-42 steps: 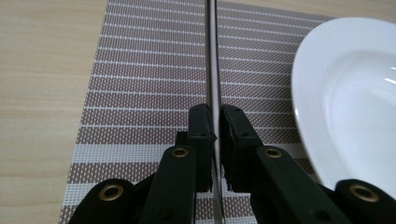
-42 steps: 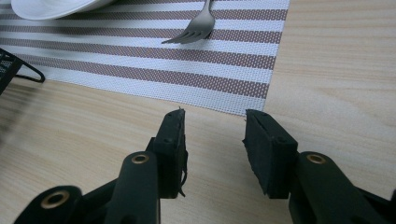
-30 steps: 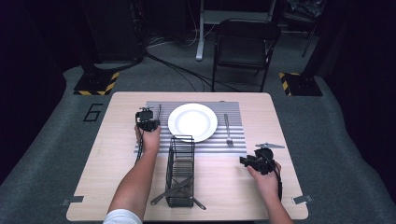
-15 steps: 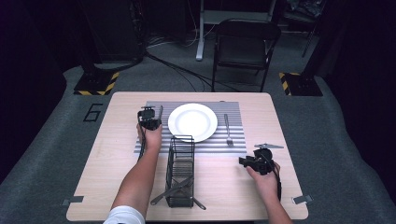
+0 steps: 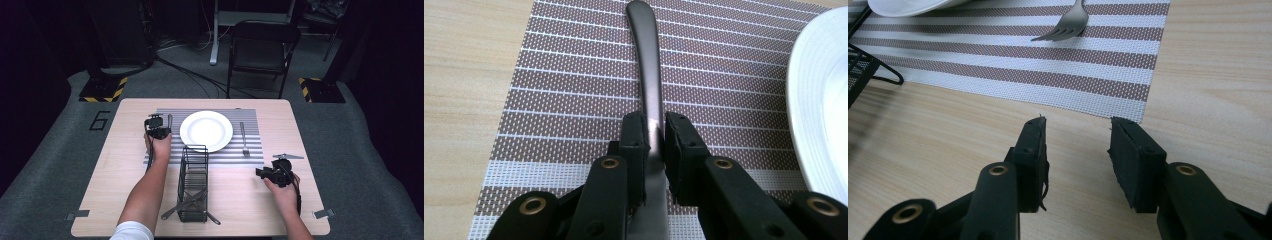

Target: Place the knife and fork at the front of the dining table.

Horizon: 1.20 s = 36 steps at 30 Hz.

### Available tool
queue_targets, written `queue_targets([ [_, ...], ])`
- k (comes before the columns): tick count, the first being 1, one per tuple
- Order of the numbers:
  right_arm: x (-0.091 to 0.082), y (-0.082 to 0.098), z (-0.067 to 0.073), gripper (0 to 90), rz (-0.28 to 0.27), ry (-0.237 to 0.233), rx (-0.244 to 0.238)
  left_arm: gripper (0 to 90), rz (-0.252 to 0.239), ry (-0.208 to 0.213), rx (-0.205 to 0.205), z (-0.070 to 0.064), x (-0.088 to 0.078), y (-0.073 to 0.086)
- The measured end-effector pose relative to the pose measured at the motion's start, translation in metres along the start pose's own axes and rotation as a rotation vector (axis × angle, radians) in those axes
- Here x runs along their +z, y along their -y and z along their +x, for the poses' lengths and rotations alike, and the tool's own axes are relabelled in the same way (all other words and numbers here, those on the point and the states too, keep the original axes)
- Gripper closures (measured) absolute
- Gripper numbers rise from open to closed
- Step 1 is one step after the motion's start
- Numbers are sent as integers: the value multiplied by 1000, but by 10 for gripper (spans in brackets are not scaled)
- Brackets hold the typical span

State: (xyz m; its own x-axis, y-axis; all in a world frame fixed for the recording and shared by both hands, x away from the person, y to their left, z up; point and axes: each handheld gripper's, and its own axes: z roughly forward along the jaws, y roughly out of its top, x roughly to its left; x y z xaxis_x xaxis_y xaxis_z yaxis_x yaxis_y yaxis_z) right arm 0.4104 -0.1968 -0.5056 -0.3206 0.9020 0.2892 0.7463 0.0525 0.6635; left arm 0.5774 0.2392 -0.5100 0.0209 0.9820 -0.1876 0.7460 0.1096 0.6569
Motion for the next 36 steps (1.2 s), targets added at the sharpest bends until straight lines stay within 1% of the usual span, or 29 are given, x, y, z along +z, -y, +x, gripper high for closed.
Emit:
queue_targets([
  [1,0,0,0,582,2,0,5,788,0,-2,4,0,0,0],
  [2,0,0,1,582,2,0,5,782,1,7,5,0,0,0],
  [4,0,0,1,582,3,1,2,726,5,22,0,2,-1,-1],
  [5,0,0,1,582,2,1,2,701,12,17,12,4,-2,-1],
  [6,0,0,1,582,2,2,2,686,12,17,6,5,-3,-2],
  [9,-1,0,0,582,-3,3,3,657,-1,19,18,11,-12,-4],
  [10,-1,0,-1,581,-4,4,5,634,-3,18,24,13,-14,-5],
  [11,-1,0,-1,581,-5,5,6,621,-13,18,21,14,-16,-5],
  [12,-2,0,-1,581,-5,5,8,604,-14,17,31,16,-18,-5],
  [14,-4,0,-2,581,-10,6,10,578,-19,18,30,20,-22,-5],
  [17,-6,0,-1,581,-16,7,11,541,-33,30,36,23,-30,-4],
  [19,-6,0,-1,580,-19,8,9,525,-42,41,49,24,-36,-3],
  [20,-5,0,-1,580,-19,7,5,512,-39,44,57,24,-39,-4],
  [21,-5,0,0,579,-16,7,5,500,-29,59,74,24,-42,-4],
  [22,-4,0,0,578,-17,7,2,486,-23,66,77,24,-45,-4],
  [24,-4,0,1,577,-13,8,0,471,-24,80,101,24,-52,-5],
  [26,-4,-1,2,574,-12,9,-5,469,-37,95,124,23,-61,-6],
  [27,-4,-1,2,573,-15,9,-6,468,-53,99,143,23,-66,-6],
  [31,-5,-2,4,562,-22,14,-19,459,-81,113,169,22,-84,-6],
  [33,-6,-2,5,559,-26,15,-16,453,-114,124,172,23,-94,-4],
  [34,-5,-2,5,557,-26,15,-23,452,-116,132,175,24,-99,-3],
  [36,-5,-1,6,553,-23,13,-22,452,-119,141,184,26,-108,-2],
])
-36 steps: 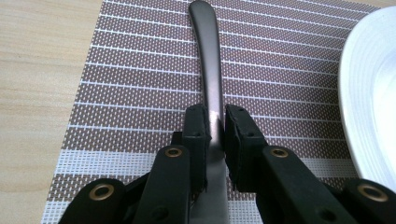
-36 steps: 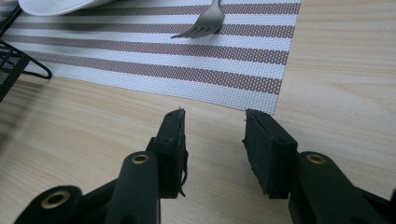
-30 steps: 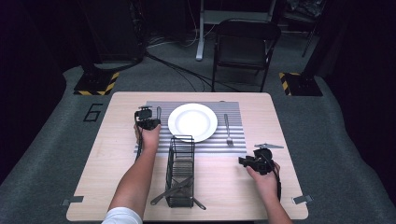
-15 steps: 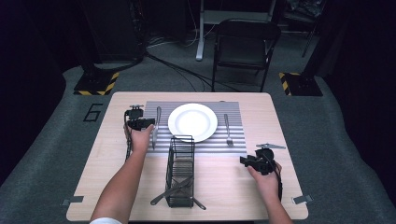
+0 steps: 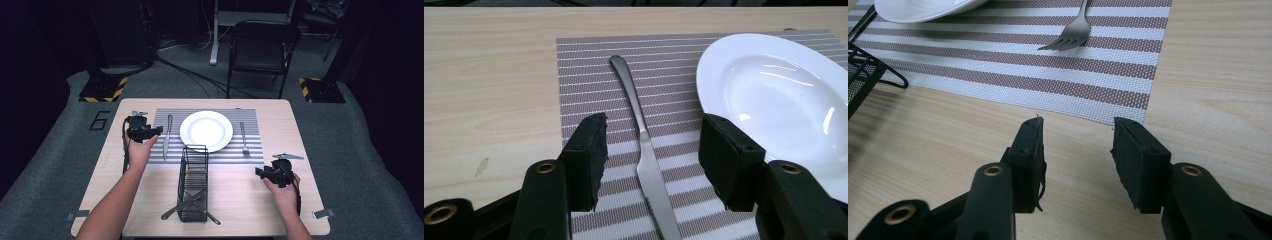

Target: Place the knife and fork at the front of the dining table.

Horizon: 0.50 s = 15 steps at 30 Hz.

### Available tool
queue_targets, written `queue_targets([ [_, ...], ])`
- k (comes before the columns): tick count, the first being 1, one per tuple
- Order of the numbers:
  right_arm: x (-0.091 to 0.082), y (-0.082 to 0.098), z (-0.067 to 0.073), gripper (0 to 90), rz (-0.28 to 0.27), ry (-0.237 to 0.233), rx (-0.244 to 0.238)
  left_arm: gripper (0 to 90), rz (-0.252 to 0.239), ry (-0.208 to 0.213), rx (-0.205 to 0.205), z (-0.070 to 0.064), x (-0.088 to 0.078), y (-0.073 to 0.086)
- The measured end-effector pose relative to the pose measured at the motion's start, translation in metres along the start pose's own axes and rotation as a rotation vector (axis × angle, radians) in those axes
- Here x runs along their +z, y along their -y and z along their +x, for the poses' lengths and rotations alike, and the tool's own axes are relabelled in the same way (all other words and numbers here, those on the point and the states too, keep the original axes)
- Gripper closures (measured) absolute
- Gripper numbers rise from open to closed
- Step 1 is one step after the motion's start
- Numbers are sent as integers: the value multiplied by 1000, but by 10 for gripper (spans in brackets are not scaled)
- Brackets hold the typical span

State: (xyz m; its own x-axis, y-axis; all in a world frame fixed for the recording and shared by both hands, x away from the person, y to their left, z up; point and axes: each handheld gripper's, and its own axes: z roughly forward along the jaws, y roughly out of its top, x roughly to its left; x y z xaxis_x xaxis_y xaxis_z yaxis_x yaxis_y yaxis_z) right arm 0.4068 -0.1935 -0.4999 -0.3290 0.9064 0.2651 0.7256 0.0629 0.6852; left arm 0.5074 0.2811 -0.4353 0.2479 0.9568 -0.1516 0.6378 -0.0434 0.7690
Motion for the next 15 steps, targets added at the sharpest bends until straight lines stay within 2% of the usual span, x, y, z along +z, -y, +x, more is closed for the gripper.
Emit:
queue_targets([
  [8,-1,0,5,549,-3,4,-10,447,-10,40,40,2,-31,3],
  [15,-1,-1,8,546,-4,14,-29,426,-2,67,67,5,-51,13],
])
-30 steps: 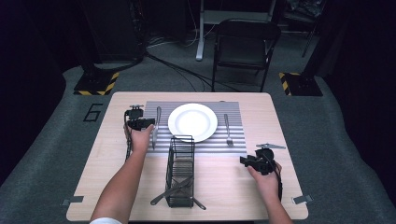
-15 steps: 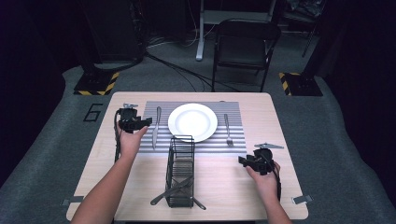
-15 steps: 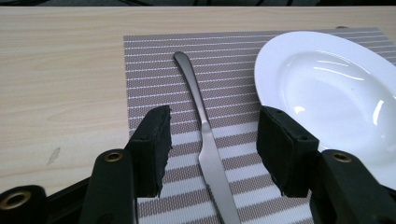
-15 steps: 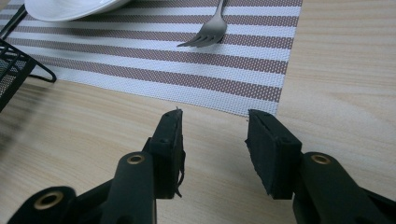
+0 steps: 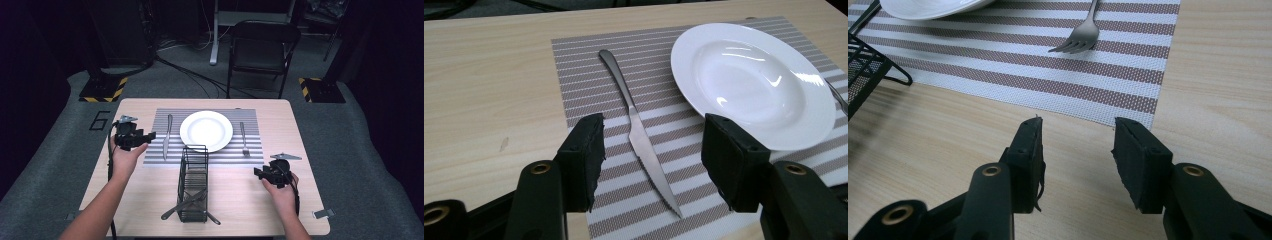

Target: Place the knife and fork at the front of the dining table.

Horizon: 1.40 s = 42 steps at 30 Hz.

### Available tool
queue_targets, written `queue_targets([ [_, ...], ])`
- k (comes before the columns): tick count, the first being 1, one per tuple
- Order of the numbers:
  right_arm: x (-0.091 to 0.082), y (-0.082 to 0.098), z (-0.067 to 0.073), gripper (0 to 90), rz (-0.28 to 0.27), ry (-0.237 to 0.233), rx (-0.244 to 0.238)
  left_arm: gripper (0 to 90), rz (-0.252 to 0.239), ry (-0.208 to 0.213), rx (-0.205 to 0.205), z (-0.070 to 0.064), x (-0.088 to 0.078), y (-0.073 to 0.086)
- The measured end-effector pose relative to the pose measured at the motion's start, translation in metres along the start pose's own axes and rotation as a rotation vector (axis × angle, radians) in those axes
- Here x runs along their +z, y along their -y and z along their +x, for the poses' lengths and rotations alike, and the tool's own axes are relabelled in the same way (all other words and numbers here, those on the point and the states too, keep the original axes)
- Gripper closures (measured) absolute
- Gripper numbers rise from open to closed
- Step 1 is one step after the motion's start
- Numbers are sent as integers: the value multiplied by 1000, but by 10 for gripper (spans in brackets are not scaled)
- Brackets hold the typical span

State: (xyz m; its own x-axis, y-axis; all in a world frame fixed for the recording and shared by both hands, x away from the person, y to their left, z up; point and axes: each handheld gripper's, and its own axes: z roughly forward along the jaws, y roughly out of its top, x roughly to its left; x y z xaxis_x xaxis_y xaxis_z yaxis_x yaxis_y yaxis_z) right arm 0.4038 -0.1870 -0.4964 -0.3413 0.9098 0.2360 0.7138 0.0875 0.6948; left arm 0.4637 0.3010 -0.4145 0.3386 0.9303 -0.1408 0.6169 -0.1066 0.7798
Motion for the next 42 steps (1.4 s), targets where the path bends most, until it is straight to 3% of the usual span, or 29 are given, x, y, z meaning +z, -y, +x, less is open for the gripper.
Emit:
queue_targets([
  [6,-1,0,1,545,-3,2,0,417,5,1,37,2,-9,17],
  [24,0,1,-1,543,-2,4,-6,407,34,38,65,11,-14,79],
  [31,0,1,-1,541,-4,2,-8,405,49,79,64,10,-17,102],
  [37,0,2,0,542,-3,4,-17,404,45,79,106,9,-16,118],
  [40,1,2,1,542,-2,5,-15,401,34,72,89,11,-13,123],
  [42,1,2,1,541,0,3,-19,399,40,63,99,14,-12,126],
])
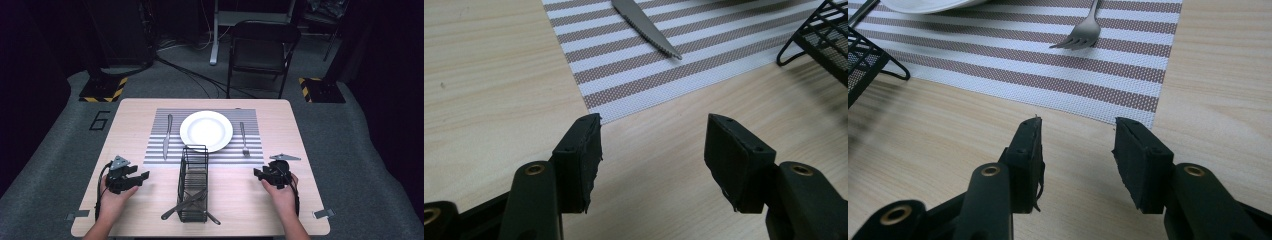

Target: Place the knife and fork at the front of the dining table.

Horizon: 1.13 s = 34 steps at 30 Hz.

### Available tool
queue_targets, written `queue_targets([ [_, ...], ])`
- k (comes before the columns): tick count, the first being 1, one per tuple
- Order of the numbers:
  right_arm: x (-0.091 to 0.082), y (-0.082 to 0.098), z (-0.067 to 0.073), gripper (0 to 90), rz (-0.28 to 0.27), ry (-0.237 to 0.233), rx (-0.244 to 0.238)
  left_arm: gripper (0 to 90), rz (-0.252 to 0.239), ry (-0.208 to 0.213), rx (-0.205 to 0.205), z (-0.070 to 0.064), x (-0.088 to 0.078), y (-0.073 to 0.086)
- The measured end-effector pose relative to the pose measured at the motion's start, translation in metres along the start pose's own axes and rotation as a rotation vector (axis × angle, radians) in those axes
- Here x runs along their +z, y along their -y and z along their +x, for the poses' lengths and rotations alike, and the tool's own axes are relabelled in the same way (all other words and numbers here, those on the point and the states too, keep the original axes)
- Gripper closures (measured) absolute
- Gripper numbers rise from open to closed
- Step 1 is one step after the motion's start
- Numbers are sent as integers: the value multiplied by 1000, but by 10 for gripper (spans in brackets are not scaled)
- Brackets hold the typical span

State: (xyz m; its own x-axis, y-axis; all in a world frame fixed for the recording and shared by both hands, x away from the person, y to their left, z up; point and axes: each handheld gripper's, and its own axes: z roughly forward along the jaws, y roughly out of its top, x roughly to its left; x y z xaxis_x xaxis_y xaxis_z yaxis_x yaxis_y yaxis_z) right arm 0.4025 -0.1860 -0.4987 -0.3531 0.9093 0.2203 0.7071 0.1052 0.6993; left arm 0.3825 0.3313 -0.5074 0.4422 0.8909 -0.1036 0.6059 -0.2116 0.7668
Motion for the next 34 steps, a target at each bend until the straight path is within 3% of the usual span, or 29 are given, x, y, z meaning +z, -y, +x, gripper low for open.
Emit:
queue_targets([
  [15,9,3,6,538,23,12,-44,395,2,-50,-25,16,4,12],
  [27,18,6,18,491,6,-15,-140,380,-1,-81,-43,24,6,15],
  [30,18,7,21,480,2,-14,-156,373,15,-85,-34,26,6,15],
  [34,19,8,21,462,-4,-5,-182,363,2,-102,-25,26,8,15],
])
